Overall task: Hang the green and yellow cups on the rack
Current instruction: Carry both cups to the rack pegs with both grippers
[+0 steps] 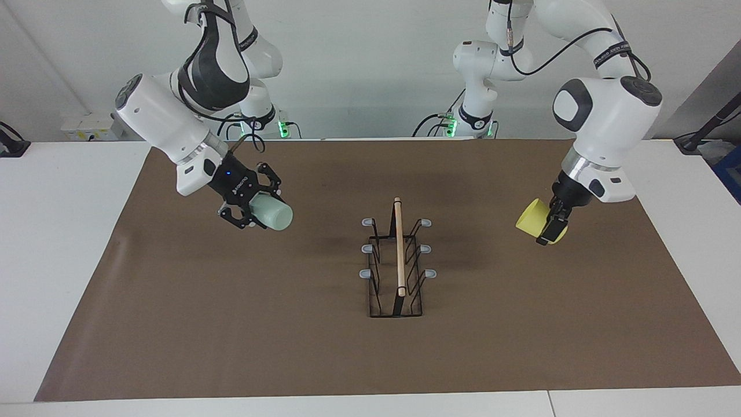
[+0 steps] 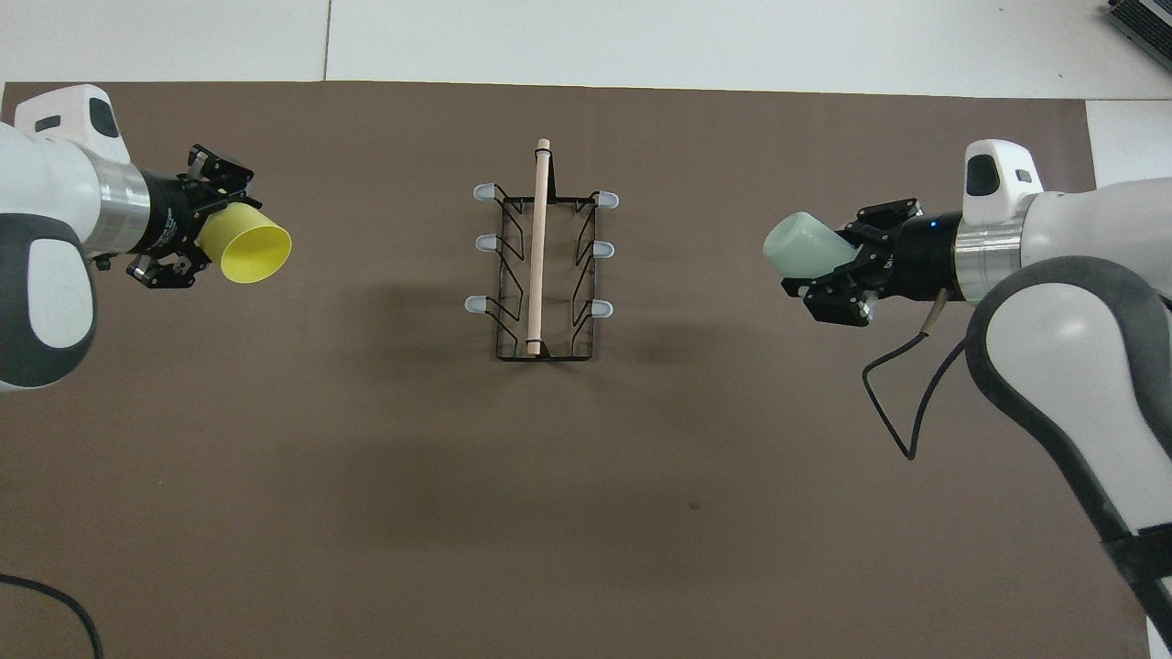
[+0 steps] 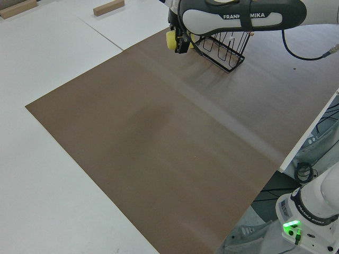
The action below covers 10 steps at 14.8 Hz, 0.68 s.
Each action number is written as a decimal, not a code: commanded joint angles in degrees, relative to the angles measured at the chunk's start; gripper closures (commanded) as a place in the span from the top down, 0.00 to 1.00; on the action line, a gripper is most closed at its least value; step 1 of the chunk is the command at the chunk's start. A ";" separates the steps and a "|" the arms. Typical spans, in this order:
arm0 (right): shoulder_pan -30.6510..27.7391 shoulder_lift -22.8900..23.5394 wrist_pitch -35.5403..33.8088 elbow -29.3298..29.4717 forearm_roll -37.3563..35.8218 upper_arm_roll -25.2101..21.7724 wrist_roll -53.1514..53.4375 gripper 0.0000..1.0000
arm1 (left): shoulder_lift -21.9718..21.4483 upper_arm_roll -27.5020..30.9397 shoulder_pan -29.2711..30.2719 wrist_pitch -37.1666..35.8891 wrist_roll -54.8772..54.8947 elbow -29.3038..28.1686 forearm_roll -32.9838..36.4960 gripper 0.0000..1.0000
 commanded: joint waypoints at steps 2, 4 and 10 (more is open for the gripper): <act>1.75 -4.54 5.31 -7.04 16.70 0.22 -8.61 0.00 | -2.61 0.80 -8.41 -1.39 -3.13 -1.80 13.55 0.00; 3.86 -6.04 9.26 -10.30 24.27 0.31 -13.97 0.00 | -2.61 0.80 -12.10 -1.30 -8.47 -1.89 20.23 0.00; 12.12 -5.26 20.18 -14.26 51.06 0.22 -30.39 0.00 | -5.07 0.63 -21.86 3.17 -22.81 -6.10 40.99 0.00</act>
